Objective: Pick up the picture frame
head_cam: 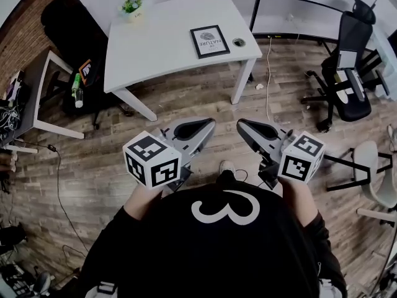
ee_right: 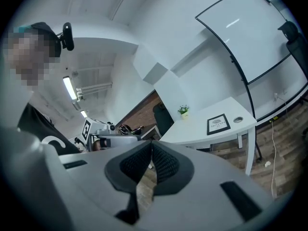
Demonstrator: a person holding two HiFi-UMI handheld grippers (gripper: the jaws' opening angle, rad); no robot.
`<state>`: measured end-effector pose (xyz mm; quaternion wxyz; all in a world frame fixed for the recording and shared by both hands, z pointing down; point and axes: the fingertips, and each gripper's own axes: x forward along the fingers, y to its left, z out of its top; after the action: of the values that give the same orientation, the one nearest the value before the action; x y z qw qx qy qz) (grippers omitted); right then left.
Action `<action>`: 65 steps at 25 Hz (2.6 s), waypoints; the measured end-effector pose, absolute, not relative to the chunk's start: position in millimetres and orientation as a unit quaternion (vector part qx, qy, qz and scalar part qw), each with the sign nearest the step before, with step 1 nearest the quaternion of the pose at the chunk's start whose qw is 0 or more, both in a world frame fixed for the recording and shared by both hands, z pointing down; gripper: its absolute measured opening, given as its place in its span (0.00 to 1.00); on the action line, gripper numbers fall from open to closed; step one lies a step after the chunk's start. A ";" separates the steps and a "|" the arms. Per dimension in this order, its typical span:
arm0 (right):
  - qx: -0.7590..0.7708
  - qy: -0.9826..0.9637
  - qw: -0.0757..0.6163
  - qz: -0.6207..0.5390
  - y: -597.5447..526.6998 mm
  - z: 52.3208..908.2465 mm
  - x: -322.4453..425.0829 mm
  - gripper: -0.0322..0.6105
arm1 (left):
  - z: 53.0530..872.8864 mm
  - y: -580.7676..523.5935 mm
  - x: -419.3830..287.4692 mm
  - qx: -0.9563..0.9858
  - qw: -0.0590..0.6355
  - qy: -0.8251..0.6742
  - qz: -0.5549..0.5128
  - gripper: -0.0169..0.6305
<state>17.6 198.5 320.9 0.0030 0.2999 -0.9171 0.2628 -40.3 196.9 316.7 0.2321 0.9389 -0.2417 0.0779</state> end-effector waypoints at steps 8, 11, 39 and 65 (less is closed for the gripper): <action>0.286 -0.916 -0.012 0.280 118.5 323.7 56.0 0.09 | 322.8 117.9 -6.6 0.928 0.245 -0.267 0.091 0.05; 0.278 -0.918 -0.011 0.283 98.6 326.5 70.8 0.09 | 327.7 98.7 11.0 0.925 0.250 -0.271 0.093 0.05; 0.274 -0.913 -0.002 0.302 -2.2 343.6 81.5 0.09 | 344.8 2.5 6.9 0.906 0.269 -0.314 0.087 0.05; 0.316 -0.875 0.057 0.361 -179.3 417.3 32.5 0.09 | 435.5 -184.4 -64.8 0.877 0.356 -0.286 0.150 0.05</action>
<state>32.5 -179.3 417.3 0.0573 0.3163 -0.8755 0.3608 -64.8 -184.4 435.5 0.3564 0.8768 -0.2859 0.1496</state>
